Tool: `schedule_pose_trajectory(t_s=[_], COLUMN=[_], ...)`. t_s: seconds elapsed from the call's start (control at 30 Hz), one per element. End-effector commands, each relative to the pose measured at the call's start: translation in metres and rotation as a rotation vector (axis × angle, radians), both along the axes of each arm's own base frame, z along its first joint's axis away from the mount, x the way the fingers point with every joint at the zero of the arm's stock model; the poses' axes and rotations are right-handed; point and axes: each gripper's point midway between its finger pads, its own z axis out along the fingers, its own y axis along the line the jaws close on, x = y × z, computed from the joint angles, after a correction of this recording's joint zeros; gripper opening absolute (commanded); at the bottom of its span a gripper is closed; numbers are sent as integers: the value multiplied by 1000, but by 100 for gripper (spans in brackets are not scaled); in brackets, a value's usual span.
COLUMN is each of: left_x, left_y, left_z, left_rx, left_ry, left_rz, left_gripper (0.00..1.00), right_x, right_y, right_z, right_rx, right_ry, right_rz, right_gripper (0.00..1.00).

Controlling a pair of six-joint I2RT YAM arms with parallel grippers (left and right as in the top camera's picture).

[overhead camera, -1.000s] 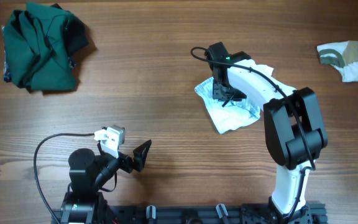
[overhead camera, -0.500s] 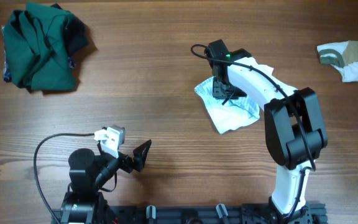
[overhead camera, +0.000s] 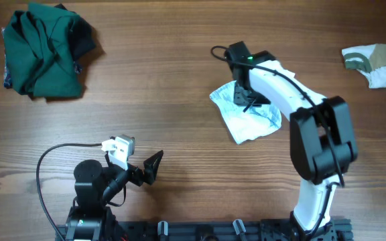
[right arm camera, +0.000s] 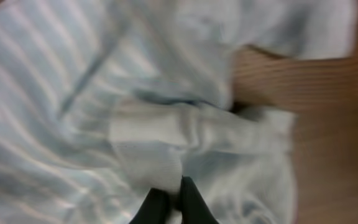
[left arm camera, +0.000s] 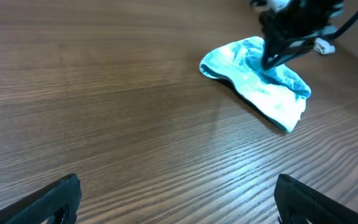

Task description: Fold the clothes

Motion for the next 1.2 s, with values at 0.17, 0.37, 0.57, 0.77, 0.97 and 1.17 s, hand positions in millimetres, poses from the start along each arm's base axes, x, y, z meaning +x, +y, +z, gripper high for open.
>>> schedule_pose_trajectory(t_s=[0.17, 0.37, 0.57, 0.77, 0.97, 1.17], left_x=[-1, -1, -1, -1, -1, -1], left_y=[0, 0, 0, 0, 0, 0], left_z=[-4, -4, -4, -4, -4, -4], left_rx=[-4, -4, -4, -4, -4, -4], left_ry=[13, 13, 13, 13, 13, 13], left_rz=[5, 5, 4, 5, 5, 4], left_gripper=[100, 100, 100, 100, 100, 100], right_x=[7, 3, -6, -20, -28, -26], right_y=[-55, -88, -112, -148, -179, -177], right_z=[45, 46, 48, 58, 58, 49], right_rx=[-52, -81, -125, -245, -250, -151], right_ry=[-85, -73, -47, -37, -17, 16], right_rz=[-152, -245, -296, -383, -466, -427], right_gripper=[4, 4, 4, 4, 4, 86])
